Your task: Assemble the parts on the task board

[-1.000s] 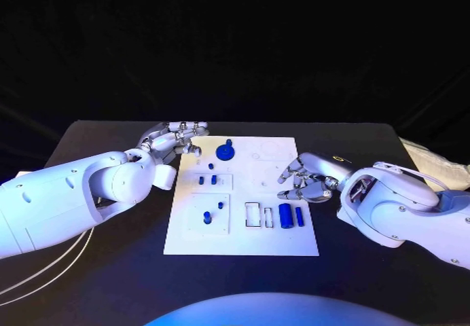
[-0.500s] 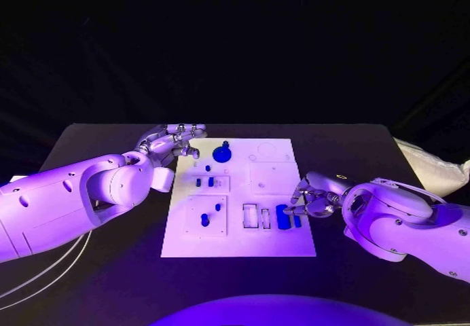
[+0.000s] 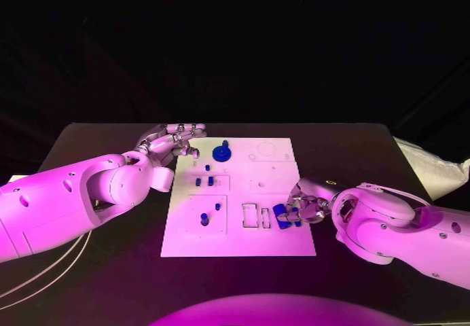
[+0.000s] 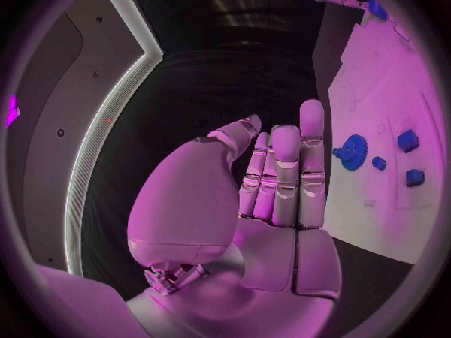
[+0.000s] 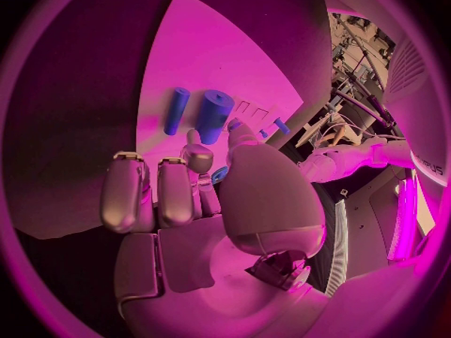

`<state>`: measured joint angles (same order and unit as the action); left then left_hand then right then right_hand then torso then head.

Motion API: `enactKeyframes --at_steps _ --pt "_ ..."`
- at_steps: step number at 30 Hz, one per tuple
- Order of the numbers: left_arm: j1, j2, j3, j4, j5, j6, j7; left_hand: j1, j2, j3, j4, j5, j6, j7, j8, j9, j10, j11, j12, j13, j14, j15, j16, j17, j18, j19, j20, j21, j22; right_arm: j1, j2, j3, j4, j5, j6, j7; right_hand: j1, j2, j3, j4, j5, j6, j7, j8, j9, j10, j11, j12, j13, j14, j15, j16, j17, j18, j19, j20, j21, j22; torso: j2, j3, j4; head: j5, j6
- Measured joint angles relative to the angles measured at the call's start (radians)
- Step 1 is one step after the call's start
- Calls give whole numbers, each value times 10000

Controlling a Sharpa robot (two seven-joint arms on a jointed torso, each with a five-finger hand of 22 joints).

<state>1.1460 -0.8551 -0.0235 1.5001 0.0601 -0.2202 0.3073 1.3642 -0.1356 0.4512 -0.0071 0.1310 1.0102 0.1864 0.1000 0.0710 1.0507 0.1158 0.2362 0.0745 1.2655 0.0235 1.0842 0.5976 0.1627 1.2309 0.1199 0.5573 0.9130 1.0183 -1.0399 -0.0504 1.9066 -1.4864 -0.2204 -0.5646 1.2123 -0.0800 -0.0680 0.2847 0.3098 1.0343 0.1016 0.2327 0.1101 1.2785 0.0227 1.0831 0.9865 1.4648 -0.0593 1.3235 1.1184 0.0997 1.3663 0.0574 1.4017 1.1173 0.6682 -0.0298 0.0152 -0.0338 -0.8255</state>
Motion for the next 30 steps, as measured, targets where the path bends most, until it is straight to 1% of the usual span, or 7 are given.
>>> enactKeyframes --at_steps 3,10,13,22,24,27,30 --pt "-7 3 -3 -16 -1 0 -3 0 0 0 0 0 -9 -9 0 0 0 0 0 0 0 0 0 0 0 0 0 -17 -3 -18 93 1 -101 -51 49 -24 47 126 -68 7 95 0 0 69 19 0 0 50 82 0 0 0 35 0 0 0 45 17 0 1 0 -10 -2" --pt "-17 11 -5 -29 -4 0 -11 0 0 0 0 0 -9 -9 0 0 0 0 0 0 0 0 0 0 0 0 0 -17 -3 -121 359 6 -374 -211 230 -59 212 291 -108 -32 313 0 0 148 49 0 0 116 223 0 0 42 85 1 0 0 46 64 0 4 -5 29 -37" --pt "-21 14 -6 -32 -5 0 -12 0 0 0 0 0 -9 -9 0 0 0 0 0 0 0 0 0 0 1 0 0 -17 -2 -153 483 34 -448 -279 257 -59 306 384 -136 -60 449 1 0 215 89 0 0 116 282 0 1 43 107 0 -1 0 46 70 -5 4 -5 30 -49" --pt "-29 14 -7 -34 -7 1 -13 0 0 0 0 0 -9 -9 0 0 0 0 0 0 0 0 0 1 -1 0 0 -17 -2 -187 611 65 -536 -348 246 -43 458 467 -177 -18 506 1 0 286 112 1 1 157 360 -1 1 77 126 1 -1 0 46 69 -11 -6 -7 -31 -57" --pt "-31 14 -7 -34 -7 1 -13 0 0 0 0 0 -9 -9 0 0 0 0 0 0 0 0 0 1 0 0 0 -17 -2 -196 611 63 -533 -347 207 -41 501 511 -178 -18 585 66 -65 365 129 3 -1 208 423 0 1 77 154 1 36 -37 78 104 -12 -6 -13 -33 -48" --pt "-32 15 -7 -34 -8 3 -14 0 0 0 0 0 -9 -9 0 0 0 0 0 0 0 0 0 1 -1 0 0 -17 -2 -229 552 35 -473 -312 -7 -36 591 600 -205 9 675 163 -128 419 162 75 -73 242 517 -1 1 121 187 1 36 -37 116 152 -12 -6 -13 -42 -38" --pt "-34 14 -7 -33 -8 3 -14 0 0 0 0 0 -9 -9 0 0 0 0 0 0 0 0 0 1 0 0 0 -16 -2 -275 382 -4 -342 -210 -467 -6 675 695 -206 8 850 199 -127 422 168 110 -108 242 517 0 1 170 260 1 91 -91 117 207 -12 -6 -7 -54 -35"
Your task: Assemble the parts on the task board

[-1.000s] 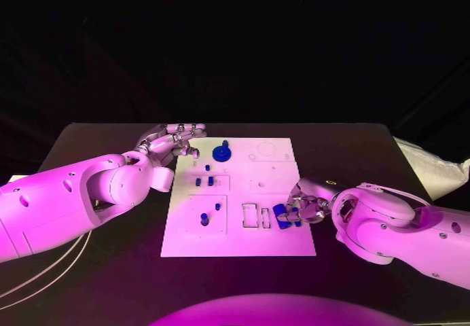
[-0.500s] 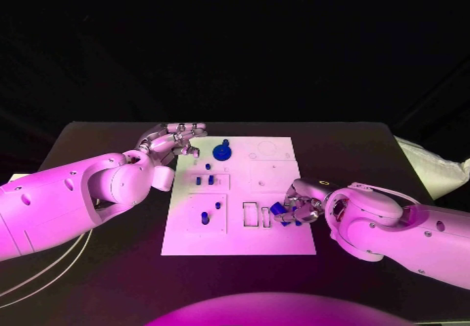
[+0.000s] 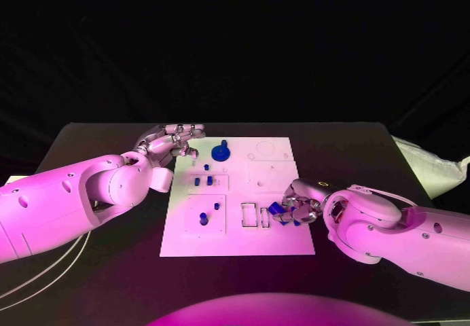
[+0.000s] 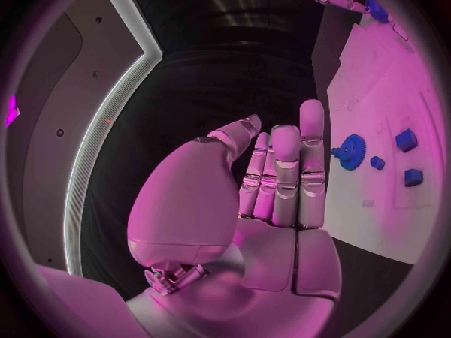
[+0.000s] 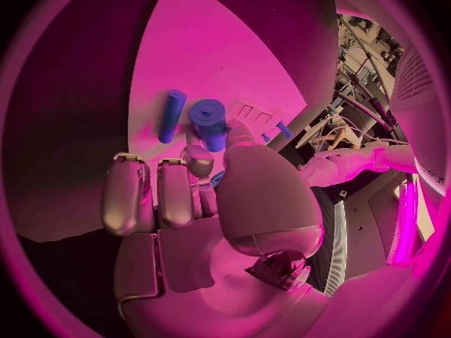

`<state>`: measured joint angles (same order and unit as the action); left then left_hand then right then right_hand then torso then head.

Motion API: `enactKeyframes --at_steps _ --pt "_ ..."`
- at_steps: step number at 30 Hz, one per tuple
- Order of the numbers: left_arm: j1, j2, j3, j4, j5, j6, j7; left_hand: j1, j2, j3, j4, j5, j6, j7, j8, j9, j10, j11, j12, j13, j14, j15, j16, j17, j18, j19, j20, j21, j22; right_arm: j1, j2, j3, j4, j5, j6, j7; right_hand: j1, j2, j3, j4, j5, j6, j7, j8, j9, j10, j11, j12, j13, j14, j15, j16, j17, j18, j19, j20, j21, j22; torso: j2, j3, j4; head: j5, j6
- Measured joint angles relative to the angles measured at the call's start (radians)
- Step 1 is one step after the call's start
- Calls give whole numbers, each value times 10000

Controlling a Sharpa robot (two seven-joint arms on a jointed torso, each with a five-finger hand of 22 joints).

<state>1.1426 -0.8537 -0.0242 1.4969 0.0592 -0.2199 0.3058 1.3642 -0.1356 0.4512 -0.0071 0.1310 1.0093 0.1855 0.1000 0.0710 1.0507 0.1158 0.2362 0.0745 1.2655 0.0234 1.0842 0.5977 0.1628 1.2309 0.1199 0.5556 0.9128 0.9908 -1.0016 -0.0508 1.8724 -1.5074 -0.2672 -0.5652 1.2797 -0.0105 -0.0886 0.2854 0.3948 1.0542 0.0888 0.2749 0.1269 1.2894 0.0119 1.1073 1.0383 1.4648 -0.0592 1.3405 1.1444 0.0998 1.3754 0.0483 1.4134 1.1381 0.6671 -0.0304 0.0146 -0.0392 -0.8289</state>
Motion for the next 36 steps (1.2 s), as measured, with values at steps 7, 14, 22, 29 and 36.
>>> enactKeyframes --at_steps 7,14,22,29,36 --pt "-5 -1 0 -1 -1 1 -1 0 0 0 0 0 0 0 0 0 0 0 0 -2 0 0 0 0 0 0 0 0 -1 17 -138 16 284 418 -1048 194 -175 203 -138 54 98 52 -52 77 148 2 0 -82 -56 0 0 4 7 0 0 0 0 18 -6 0 2 6 20" --pt "-12 10 0 1 -1 7 -4 0 0 0 0 0 0 0 0 0 0 0 0 -9 0 0 0 0 0 0 0 0 -8 20 88 15 313 845 -1124 269 -465 485 -356 57 -56 55 -56 77 227 -49 -50 -288 -226 0 0 3 -125 0 0 0 0 -44 -2 0 12 18 30" --pt "-17 14 0 8 -2 14 -8 0 0 -59 2 0 0 0 0 0 -35 35 42 -8 0 0 0 0 1 0 0 0 -7 3 571 13 193 1214 -829 267 -564 582 -428 69 -64 159 -82 142 290 -22 -76 -288 -136 6 -5 3 -124 0 -1 0 -1 -44 8 0 12 66 26" --pt "-19 18 0 23 -3 20 -16 0 0 -57 1 0 0 -1 0 0 -35 35 42 -8 0 0 0 1 0 0 0 1 -7 -10 808 12 173 1370 -601 227 -708 613 -550 57 -121 283 -167 234 361 155 -156 -126 107 0 -75 3 -110 -1 35 -35 -1 -44 12 0 2 75 26" --pt "-19 25 0 31 -4 32 -29 0 0 -57 1 0 -1 0 0 0 -35 35 42 -7 0 0 0 1 -1 0 0 1 -7 -11 953 13 78 1372 -595 181 -968 629 -780 53 -409 330 -185 274 453 168 -166 -126 119 0 -75 -38 -116 0 26 -44 -2 -49 6 -1 0 89 26"
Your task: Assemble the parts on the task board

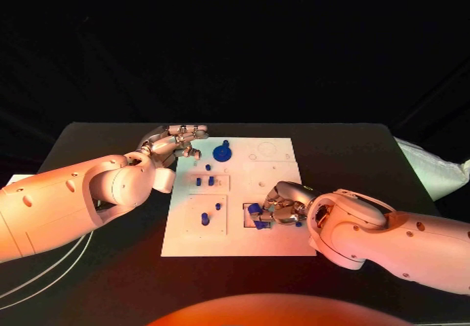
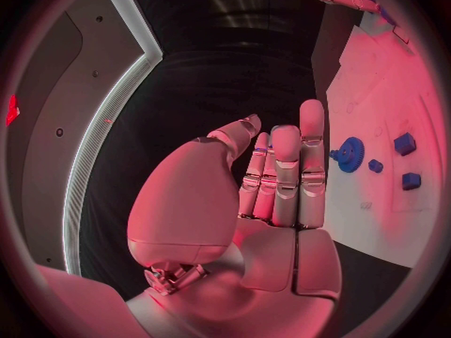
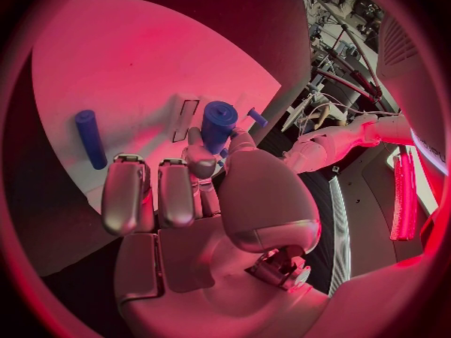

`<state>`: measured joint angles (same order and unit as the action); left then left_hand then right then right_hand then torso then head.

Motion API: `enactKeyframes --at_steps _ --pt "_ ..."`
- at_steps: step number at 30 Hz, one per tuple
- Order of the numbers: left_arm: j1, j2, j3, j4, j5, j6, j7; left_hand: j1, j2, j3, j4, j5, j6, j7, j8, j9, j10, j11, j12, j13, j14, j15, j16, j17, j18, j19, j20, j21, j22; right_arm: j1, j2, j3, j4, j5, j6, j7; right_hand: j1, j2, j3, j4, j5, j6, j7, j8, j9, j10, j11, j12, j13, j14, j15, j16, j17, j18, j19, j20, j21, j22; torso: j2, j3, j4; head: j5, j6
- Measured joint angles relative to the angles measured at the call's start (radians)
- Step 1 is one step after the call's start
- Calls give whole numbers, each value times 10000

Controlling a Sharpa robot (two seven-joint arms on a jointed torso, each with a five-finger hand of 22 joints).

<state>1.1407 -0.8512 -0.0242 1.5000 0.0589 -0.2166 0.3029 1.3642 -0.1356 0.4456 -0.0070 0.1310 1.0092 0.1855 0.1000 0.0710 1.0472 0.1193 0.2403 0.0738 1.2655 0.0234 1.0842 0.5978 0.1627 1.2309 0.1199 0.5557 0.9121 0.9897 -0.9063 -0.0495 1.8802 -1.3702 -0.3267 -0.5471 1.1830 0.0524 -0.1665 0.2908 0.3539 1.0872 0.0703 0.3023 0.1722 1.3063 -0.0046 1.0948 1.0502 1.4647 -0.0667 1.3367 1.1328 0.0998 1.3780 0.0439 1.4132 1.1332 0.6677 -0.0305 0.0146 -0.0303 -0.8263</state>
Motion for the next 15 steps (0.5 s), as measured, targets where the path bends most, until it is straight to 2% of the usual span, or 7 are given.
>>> enactKeyframes --at_steps 1,3,4,6,8,12,15 --pt "0 1 0 1 0 2 -2 0 0 0 0 0 0 0 0 0 0 0 0 0 0 0 0 0 1 0 0 0 0 0 23 0 -19 -5 -3 -9 -164 32 -103 1 -274 28 -26 39 43 14 -14 -22 -10 0 0 0 -8 0 -25 -25 0 -13 -1 0 0 -4 0" --pt "0 5 0 2 0 6 -7 0 0 0 0 0 0 0 0 0 0 0 0 0 0 0 0 0 1 0 0 0 0 0 76 2 -76 -20 -10 -26 -788 103 -470 8 -1399 36 -30 83 83 26 -27 -210 -115 0 0 -91 -93 0 -30 -30 0 -93 -4 0 4 -14 12" --pt "0 6 0 2 -1 8 -9 0 0 0 0 0 0 0 0 0 0 0 0 0 0 0 0 0 1 0 0 0 0 0 92 4 -96 -26 -15 -29 -1191 90 -706 16 -2025 -23 28 28 83 -58 11 -362 -229 0 0 -133 -152 0 -52 -52 -35 -161 -5 0 5 -14 17" --pt "0 6 0 2 -1 11 -13 0 0 1 0 0 0 0 0 0 0 0 0 0 0 0 0 0 1 0 0 0 -8 0 123 4 -128 -41 -22 -31 -1723 -17 -995 19 -2671 -111 94 11 88 -258 51 -659 -471 0 0 -173 -212 -1 -86 -79 -91 -269 -6 0 5 -15 21" --pt "0 4 0 3 -1 15 -17 0 0 1 0 0 0 0 0 0 0 0 0 0 0 0 0 0 0 0 0 0 -8 0 143 4 -147 -70 -27 -31 -2079 -245 -1121 34 -2941 -207 94 -32 116 -418 70 -953 -717 0 1 -173 -233 -1 -139 -26 -128 -338 -5 0 2 -15 23" --pt "0 0 0 3 -1 25 -27 -32 32 1 0 0 -3 3 0 0 -38 -38 0 1 0 0 0 -18 0 0 0 0 -11 0 159 4 -158 -135 -34 -25 -2536 -680 -834 37 -2986 -250 137 -32 179 -548 112 -1350 -1022 -1 1 -233 -239 -1 -141 -24 -150 -407 -5 0 -5 -15 24" --pt "0 -1 0 4 -1 46 -41 -53 53 1 0 0 -37 36 0 0 -36 -36 0 0 0 0 0 -39 0 0 0 0 -20 0 160 4 -154 -186 -40 0 -2347 -761 -505 -3 -2861 -250 137 -32 222 -548 112 -1386 -1047 -1 1 -233 -241 -1 -141 -24 -150 -407 -5 1 -7 -8 12"
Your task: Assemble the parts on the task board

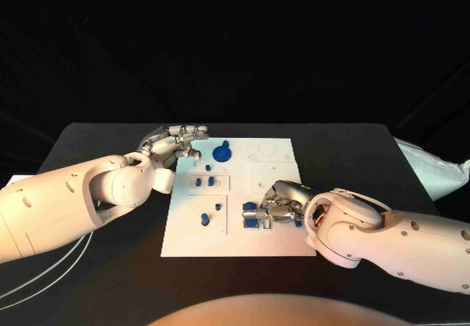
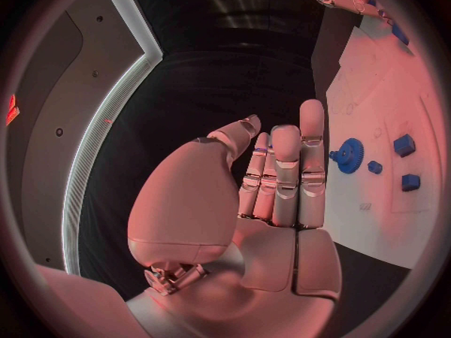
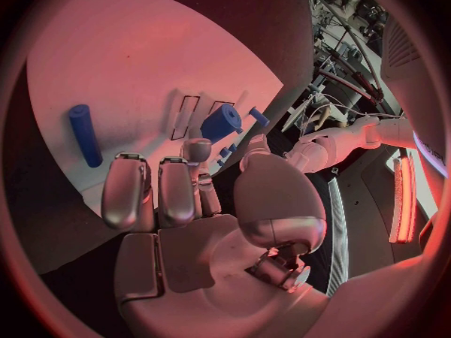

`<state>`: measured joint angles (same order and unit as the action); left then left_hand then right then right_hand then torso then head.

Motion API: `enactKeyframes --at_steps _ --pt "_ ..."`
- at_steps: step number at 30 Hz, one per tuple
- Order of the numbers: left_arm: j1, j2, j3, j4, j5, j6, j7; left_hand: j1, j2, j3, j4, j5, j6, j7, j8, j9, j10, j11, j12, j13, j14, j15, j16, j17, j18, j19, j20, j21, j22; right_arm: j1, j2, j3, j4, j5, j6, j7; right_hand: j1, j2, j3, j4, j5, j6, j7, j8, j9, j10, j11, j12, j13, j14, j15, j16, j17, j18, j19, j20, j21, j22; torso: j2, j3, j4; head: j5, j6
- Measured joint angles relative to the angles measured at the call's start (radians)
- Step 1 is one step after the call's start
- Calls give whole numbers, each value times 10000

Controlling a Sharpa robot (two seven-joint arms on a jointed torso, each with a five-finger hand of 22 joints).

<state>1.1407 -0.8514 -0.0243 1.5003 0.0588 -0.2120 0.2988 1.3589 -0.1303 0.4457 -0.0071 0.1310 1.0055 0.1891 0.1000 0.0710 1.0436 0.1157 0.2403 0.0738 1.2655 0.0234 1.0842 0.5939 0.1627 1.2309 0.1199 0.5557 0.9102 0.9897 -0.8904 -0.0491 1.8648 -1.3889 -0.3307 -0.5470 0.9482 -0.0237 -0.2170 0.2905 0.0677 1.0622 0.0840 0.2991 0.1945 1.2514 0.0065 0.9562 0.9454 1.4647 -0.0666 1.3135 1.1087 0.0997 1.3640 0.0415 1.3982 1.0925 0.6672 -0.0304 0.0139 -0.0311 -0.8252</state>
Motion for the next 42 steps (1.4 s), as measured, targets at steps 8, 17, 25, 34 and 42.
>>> enactKeyframes --at_steps 8,17,25,34,42 --pt "0 0 0 2 0 52 -31 0 0 0 0 0 0 0 0 0 0 0 0 0 0 0 0 -11 0 0 0 0 0 0 7 0 49 -150 2 89 2721 390 640 -1070 434 -34 -34 2 151 134 -50 80 249 0 0 0 58 0 0 0 0 78 0 7 7 8 -8" --pt "-1 5 0 3 0 79 -36 0 0 1 0 0 0 0 0 0 0 0 0 1 0 0 0 -10 -1 0 0 0 1 0 89 0 -7 -357 7 108 3700 716 905 -1625 16 -33 -34 19 219 274 -90 228 501 0 0 0 122 0 1 1 0 158 4 3 12 25 -36" --pt "-1 -1 0 2 -1 87 -40 0 0 1 0 0 0 0 0 0 0 0 0 1 0 0 0 -9 -1 0 0 0 2 0 12 0 10 -449 -11 100 3698 714 802 -1578 241 -33 -34 55 246 309 -54 283 554 0 0 0 134 0 1 1 0 161 4 4 8 31 -60" --pt "-1 -23 0 -3 -2 94 -46 0 -1 1 -1 0 0 -1 0 0 -38 38 39 -10 0 0 0 -9 -2 0 0 0 -8 33 -1068 23 537 -341 -300 453 3402 618 543 -1401 1151 -182 13 -83 241 212 -1 -127 246 0 1 0 134 0 1 1 0 111 -2 11 -12 -1 -49" --pt "-2 -36 0 -2 -2 95 -46 0 -1 1 0 0 0 -1 0 0 -37 39 39 -9 0 0 0 -8 -1 0 0 0 -7 271 -2193 47 657 -136 -221 1061 3719 934 684 -1542 1377 -370 86 -373 138 91 54 -441 -23 0 1 -55 89 0 2 1 -36 48 -4 0 -30 -141 -8"
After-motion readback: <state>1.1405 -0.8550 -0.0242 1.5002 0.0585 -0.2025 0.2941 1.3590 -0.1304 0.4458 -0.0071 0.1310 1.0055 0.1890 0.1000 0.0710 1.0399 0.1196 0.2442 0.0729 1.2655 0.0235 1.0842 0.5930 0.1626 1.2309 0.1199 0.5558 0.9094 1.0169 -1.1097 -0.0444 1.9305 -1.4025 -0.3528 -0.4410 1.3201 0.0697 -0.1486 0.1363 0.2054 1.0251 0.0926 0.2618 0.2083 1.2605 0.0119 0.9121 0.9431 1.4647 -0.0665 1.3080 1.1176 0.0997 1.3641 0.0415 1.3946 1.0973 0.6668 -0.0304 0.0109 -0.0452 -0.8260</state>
